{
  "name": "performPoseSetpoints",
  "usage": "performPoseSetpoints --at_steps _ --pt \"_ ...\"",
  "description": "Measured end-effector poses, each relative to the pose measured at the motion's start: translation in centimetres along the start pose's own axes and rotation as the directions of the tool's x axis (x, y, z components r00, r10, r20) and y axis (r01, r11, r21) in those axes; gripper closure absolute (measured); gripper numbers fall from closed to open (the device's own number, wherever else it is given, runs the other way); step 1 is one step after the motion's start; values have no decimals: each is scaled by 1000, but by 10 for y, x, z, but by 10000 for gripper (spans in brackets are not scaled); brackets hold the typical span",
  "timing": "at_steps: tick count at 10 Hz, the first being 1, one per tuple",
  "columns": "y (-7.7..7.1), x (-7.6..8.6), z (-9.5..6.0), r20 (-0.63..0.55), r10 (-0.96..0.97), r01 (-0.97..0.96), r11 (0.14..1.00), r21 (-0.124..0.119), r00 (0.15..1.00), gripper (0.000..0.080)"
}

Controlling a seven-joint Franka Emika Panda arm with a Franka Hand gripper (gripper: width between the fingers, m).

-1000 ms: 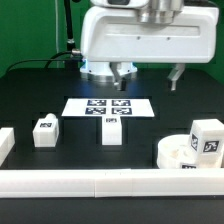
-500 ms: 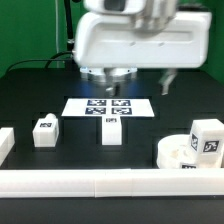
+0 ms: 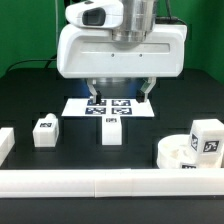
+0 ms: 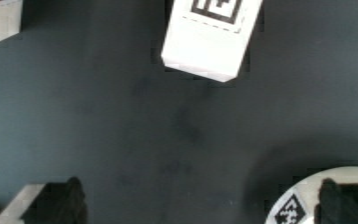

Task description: Assemble stool

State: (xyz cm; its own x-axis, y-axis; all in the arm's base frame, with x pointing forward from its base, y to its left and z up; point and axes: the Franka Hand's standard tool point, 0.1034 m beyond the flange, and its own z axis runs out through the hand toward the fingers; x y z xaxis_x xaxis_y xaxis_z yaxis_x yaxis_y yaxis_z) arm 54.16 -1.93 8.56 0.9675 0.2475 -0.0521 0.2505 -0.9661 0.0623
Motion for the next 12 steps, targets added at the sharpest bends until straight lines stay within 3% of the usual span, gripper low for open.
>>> performPoseSetpoints --at_steps 1,2,4,6,9,11,12 --pt "-2 -8 3 104 0 -2 1000 20 995 150" --pt "7 -5 12 187 11 -17 999 30 982 150" --pt "11 -7 28 291 -2 -11 999 41 957 150" --pt "14 -10 32 402 -15 -6 999 51 915 150" --pt "13 -9 35 402 13 -36 998 51 916 150" --pt "8 -21 41 473 158 -216 974 71 867 150" --pt "9 -20 42 471 152 -209 975 71 869 150"
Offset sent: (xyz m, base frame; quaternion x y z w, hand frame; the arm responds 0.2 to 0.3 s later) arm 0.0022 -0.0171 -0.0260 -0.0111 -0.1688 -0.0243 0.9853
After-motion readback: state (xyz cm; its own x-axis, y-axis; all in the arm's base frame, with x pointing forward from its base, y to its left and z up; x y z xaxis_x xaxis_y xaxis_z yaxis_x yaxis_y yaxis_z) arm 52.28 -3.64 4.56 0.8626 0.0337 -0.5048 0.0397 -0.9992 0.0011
